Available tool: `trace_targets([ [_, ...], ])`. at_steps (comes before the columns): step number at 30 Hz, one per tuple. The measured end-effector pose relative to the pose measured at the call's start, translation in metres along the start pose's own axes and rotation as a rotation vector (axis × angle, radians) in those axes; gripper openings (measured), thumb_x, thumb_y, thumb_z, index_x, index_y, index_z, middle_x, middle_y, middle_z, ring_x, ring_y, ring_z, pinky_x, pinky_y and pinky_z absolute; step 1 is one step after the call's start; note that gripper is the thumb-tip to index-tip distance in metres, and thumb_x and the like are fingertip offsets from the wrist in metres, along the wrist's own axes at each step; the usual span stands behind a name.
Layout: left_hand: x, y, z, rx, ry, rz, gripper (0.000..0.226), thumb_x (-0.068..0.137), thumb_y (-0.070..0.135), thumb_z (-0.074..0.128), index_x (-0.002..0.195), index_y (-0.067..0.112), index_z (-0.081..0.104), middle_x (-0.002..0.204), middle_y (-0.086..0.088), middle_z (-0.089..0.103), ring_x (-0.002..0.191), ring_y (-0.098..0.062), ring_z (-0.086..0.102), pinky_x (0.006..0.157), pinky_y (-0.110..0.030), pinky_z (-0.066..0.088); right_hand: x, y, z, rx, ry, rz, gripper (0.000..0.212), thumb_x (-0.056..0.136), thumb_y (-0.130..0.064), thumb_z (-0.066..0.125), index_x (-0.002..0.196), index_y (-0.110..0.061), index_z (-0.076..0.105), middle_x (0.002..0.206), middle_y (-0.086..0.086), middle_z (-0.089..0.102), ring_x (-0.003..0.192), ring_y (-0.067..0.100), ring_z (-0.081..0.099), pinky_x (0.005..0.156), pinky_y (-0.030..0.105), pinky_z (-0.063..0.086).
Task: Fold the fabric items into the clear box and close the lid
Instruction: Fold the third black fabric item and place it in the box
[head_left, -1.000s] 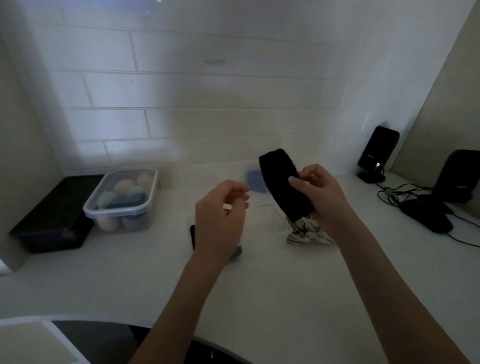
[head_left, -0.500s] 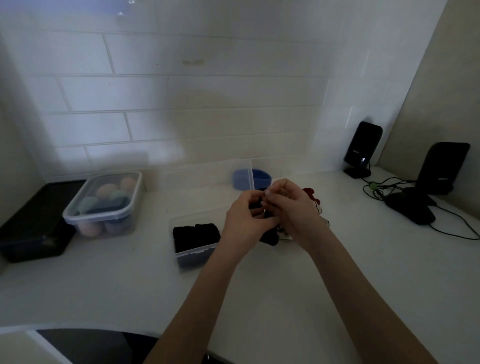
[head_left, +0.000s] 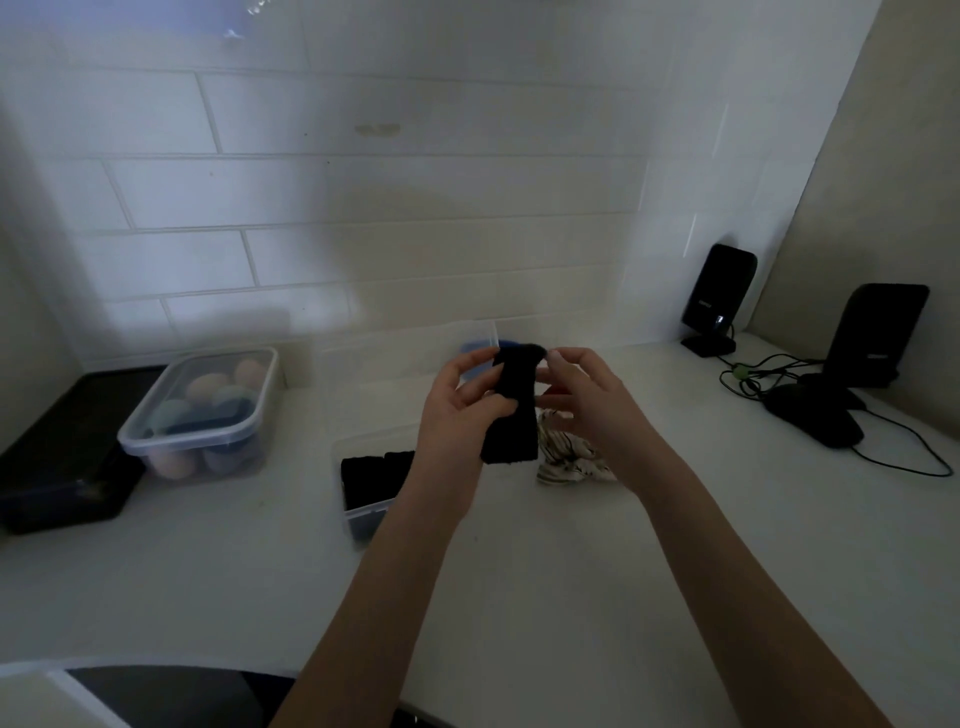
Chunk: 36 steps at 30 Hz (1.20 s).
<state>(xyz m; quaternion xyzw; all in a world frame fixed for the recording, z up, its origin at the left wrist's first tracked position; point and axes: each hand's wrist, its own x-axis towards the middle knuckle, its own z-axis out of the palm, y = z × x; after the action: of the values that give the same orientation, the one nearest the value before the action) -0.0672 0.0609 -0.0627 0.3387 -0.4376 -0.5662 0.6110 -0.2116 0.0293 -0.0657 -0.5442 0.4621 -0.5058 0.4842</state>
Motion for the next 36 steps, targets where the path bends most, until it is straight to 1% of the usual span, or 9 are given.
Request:
trace_targets([
  [3, -0.001, 0.004, 0.001, -0.018, -0.051, 0.034, 0.046, 0.079, -0.015, 0.047, 0.114, 0.013, 0.055, 0.094, 0.003, 0.073, 0.080, -0.014, 0.069, 0.065, -0.029, 0.058, -0.002, -0.011, 0.005, 0.063, -0.143, 0.027, 0.027, 0.096, -0.038, 0.048, 0.111, -0.018, 0.059, 0.092, -0.001, 0.069, 0.074, 0.011, 0.068, 0.063, 0.025, 0.053],
  [9, -0.009, -0.003, 0.001, 0.159, 0.008, 0.257, 0.040, 0.081, -0.009, 0.060, 0.109, 0.018, 0.048, 0.093, 0.006, 0.074, 0.084, -0.012, 0.070, 0.068, -0.028, 0.057, 0.000, -0.025, -0.001, 0.094, -0.234, -0.034, 0.033, 0.093, -0.031, 0.054, 0.121, -0.015, 0.058, 0.101, 0.002, 0.071, 0.091, 0.019, 0.070, 0.071, 0.033, 0.055],
  [13, -0.007, -0.010, 0.005, 0.287, 0.126, 0.346, 0.047, 0.076, -0.003, 0.069, 0.111, 0.018, 0.046, 0.104, 0.003, 0.061, 0.082, -0.010, 0.063, 0.069, -0.022, 0.056, 0.002, -0.028, 0.001, 0.097, -0.141, -0.119, 0.025, 0.089, -0.017, 0.061, 0.114, -0.018, 0.062, 0.095, 0.003, 0.074, 0.086, 0.019, 0.072, 0.064, 0.026, 0.056],
  [17, -0.001, -0.020, 0.011, 0.427, 0.067, 0.253, 0.056, 0.077, 0.009, 0.071, 0.126, 0.017, 0.044, 0.121, 0.000, 0.048, 0.084, -0.009, 0.057, 0.065, -0.011, 0.050, 0.003, -0.027, -0.002, 0.112, -0.046, -0.124, 0.019, 0.087, -0.017, 0.065, 0.105, -0.018, 0.065, 0.092, 0.002, 0.075, 0.088, 0.023, 0.073, 0.072, 0.036, 0.060],
  [21, 0.003, -0.033, 0.020, 0.754, 0.034, 0.311, 0.015, 0.085, 0.029, 0.063, 0.098, 0.023, 0.058, 0.092, 0.008, 0.058, 0.071, -0.002, 0.049, 0.063, -0.014, 0.039, 0.005, -0.027, -0.011, 0.081, 0.000, -0.139, 0.016, 0.086, -0.016, 0.066, 0.101, -0.015, 0.065, 0.087, 0.001, 0.073, 0.081, 0.017, 0.072, 0.072, 0.032, 0.060],
  [23, 0.001, -0.035, 0.027, 0.812, 0.042, 0.372, 0.013, 0.086, 0.032, 0.061, 0.088, 0.019, 0.058, 0.081, 0.009, 0.056, 0.073, -0.002, 0.046, 0.062, -0.014, 0.036, 0.006, -0.028, -0.014, 0.023, 0.041, -0.165, 0.015, 0.085, -0.016, 0.067, 0.099, -0.013, 0.063, 0.086, 0.003, 0.072, 0.079, 0.017, 0.071, 0.071, 0.031, 0.059],
  [28, 0.002, -0.036, 0.039, 0.567, -0.073, 0.221, 0.031, 0.083, 0.029, 0.065, 0.107, 0.017, 0.050, 0.102, 0.002, 0.065, 0.091, -0.005, 0.063, 0.075, -0.019, 0.054, 0.008, -0.030, -0.010, -0.116, 0.204, -0.289, 0.023, 0.081, -0.019, 0.071, 0.093, -0.007, 0.055, 0.086, 0.007, 0.070, 0.077, 0.015, 0.068, 0.071, 0.028, 0.058],
  [31, 0.004, -0.039, 0.038, 0.395, -0.108, 0.142, 0.021, 0.085, 0.018, 0.063, 0.104, 0.020, 0.053, 0.100, -0.003, 0.068, 0.090, -0.013, 0.068, 0.081, -0.032, 0.057, 0.006, -0.032, -0.006, -0.104, 0.173, -0.289, 0.026, 0.083, -0.020, 0.069, 0.094, -0.003, 0.052, 0.086, 0.011, 0.068, 0.079, 0.020, 0.068, 0.073, 0.033, 0.058],
  [36, 0.006, -0.037, 0.029, 0.252, -0.187, 0.063, 0.021, 0.088, 0.003, 0.056, 0.092, 0.024, 0.059, 0.087, 0.000, 0.069, 0.077, -0.006, 0.068, 0.070, -0.018, 0.053, 0.003, -0.036, -0.016, -0.143, 0.153, -0.315, 0.026, 0.087, -0.016, 0.065, 0.096, 0.001, 0.048, 0.092, 0.013, 0.069, 0.081, 0.017, 0.070, 0.062, 0.021, 0.057],
])
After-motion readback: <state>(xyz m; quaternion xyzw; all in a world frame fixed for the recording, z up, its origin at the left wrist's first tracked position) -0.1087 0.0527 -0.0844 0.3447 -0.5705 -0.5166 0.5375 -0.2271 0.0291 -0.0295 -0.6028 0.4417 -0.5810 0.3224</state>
